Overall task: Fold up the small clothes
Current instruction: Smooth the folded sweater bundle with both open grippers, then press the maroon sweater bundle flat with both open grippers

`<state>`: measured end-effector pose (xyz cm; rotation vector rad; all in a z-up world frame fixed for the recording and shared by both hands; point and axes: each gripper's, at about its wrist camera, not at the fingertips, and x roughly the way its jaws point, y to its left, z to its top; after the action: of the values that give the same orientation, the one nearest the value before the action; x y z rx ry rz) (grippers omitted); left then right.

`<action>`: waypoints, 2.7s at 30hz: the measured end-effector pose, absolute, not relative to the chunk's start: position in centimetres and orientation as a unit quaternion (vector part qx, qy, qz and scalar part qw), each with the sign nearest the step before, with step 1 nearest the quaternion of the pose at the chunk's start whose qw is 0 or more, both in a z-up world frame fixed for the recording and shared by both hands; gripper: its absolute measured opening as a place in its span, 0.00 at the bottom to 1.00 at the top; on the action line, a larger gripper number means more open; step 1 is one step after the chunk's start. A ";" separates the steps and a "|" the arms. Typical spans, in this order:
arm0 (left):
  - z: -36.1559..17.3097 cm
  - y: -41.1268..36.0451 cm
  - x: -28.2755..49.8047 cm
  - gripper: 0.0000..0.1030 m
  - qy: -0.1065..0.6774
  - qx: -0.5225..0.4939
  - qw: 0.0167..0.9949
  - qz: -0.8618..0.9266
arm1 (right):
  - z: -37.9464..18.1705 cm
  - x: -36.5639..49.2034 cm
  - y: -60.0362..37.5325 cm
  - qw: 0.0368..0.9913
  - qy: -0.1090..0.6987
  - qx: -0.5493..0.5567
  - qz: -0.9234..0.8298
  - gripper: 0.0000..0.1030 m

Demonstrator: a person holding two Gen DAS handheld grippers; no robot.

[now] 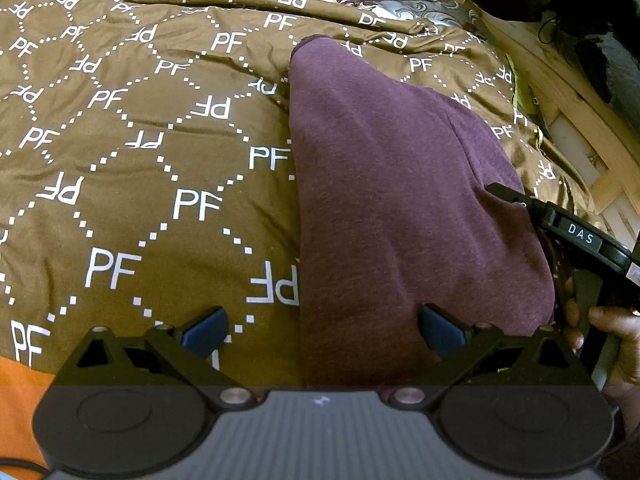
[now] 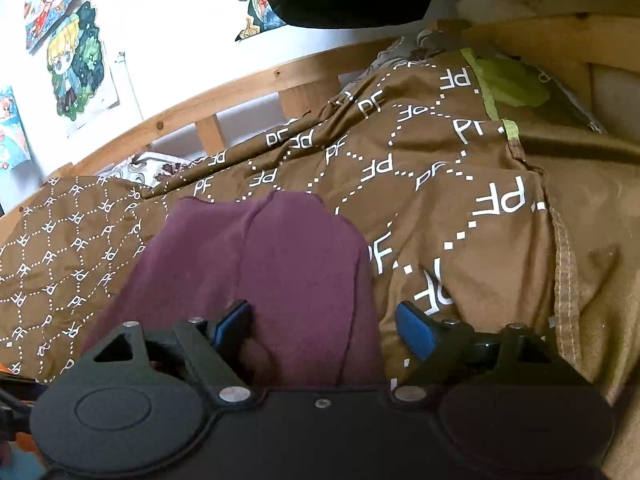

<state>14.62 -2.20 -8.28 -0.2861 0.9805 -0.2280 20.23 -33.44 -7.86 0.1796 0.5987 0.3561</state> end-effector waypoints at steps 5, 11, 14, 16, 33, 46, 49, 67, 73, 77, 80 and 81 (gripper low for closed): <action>-8.3 -2.2 14.6 1.00 0.468 -0.137 0.866 -0.109 | -8.2 20.0 -33.0 0.939 0.289 0.068 0.171 0.79; -8.3 -2.2 14.6 1.00 0.468 -0.137 0.866 -0.110 | -8.0 19.8 -32.5 0.941 0.291 0.049 0.164 0.77; -8.3 -2.2 14.6 1.00 0.468 -0.137 0.866 -0.109 | -7.9 19.6 -32.0 0.940 0.297 0.030 0.162 0.72; -8.3 -2.2 14.6 1.00 0.468 -0.137 0.866 -0.109 | -7.9 19.7 -31.9 0.938 0.304 0.029 0.165 0.67; -6.9 -1.7 15.8 0.99 0.471 -0.132 0.861 -0.138 | -8.3 19.8 -32.4 0.932 0.312 0.061 0.173 0.63; -8.1 -0.5 19.4 1.00 0.495 -0.161 0.843 -0.134 | -8.5 19.5 -32.4 0.935 0.304 0.058 0.172 0.63; -8.3 -0.5 19.3 1.00 0.493 -0.157 0.845 -0.135 | -8.6 19.4 -32.3 0.936 0.303 0.057 0.171 0.63; -8.6 -0.4 18.7 1.00 0.489 -0.150 0.849 -0.131 | -8.6 19.4 -32.2 0.937 0.301 0.055 0.170 0.64; -8.0 -0.9 18.4 1.00 0.495 -0.126 0.851 -0.125 | -8.5 19.4 -32.1 0.936 0.308 0.056 0.162 0.65; -7.4 -1.4 18.3 0.99 0.500 -0.100 0.851 -0.127 | -8.1 19.4 -31.7 0.935 0.316 0.053 0.151 0.64; -7.2 -1.6 18.6 0.98 0.508 -0.093 0.846 -0.132 | -7.9 19.3 -31.6 0.935 0.320 0.054 0.145 0.64; -7.2 -1.6 18.6 0.95 0.509 -0.094 0.845 -0.136 | -7.8 19.2 -31.6 0.935 0.321 0.056 0.143 0.64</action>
<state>18.64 -1.56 -7.15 -0.1994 1.0749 -0.2866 19.18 -31.57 -7.84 0.1149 0.6560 0.2921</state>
